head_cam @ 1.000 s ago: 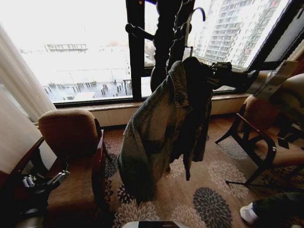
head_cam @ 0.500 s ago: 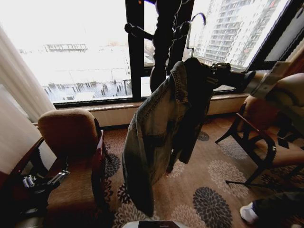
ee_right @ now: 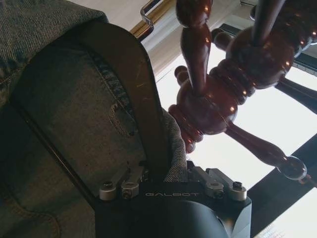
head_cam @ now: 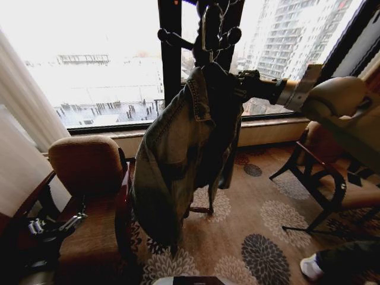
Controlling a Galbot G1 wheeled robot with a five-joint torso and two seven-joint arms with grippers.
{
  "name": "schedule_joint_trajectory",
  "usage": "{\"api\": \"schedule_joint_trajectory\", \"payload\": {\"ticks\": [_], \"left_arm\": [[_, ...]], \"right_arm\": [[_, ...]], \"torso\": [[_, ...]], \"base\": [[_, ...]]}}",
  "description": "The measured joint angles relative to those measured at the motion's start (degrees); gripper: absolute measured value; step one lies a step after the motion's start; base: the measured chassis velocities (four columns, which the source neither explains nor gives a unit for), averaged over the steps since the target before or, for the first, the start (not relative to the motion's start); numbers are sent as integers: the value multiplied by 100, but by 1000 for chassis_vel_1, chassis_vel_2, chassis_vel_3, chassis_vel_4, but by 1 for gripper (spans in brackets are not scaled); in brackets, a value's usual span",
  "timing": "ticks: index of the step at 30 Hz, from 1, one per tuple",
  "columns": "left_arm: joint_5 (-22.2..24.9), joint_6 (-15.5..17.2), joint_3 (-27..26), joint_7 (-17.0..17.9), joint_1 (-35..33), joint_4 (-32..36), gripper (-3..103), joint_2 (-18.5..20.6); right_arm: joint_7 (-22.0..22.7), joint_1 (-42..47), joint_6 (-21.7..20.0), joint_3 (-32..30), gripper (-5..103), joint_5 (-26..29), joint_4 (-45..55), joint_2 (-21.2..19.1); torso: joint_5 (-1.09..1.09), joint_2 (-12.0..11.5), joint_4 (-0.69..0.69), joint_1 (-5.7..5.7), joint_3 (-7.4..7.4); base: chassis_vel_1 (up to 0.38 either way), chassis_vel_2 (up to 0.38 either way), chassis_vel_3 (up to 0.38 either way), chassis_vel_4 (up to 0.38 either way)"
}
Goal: Pick up the clothes from the bed and hang them on the clothes hanger.
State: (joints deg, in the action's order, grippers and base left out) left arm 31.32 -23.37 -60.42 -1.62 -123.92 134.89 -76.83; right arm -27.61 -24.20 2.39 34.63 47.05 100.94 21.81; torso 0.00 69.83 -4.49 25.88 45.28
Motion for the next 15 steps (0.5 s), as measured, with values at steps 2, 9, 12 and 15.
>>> {"api": "schedule_joint_trajectory", "payload": {"ticks": [2,9,12,15], "left_arm": [[0,0,0,0,0,0,100,0],[0,0,0,0,0,0,100,0],[0,0,0,0,0,0,100,0],[0,0,0,0,0,0,100,0]], "right_arm": [[0,6,3,-16,28,9,-3,-65],[-23,176,70,-207,28,82,-1,-383],[-39,259,97,-290,28,90,-41,-445],[-60,399,124,-436,28,90,-100,-470]], "torso": [[1,0,0,0,0],[0,0,1,0,-1],[1,1,0,0,-1],[0,0,2,0,-1]], "base": [[0,0,0,0],[0,0,0,0],[0,0,0,0],[0,0,0,0]]}}
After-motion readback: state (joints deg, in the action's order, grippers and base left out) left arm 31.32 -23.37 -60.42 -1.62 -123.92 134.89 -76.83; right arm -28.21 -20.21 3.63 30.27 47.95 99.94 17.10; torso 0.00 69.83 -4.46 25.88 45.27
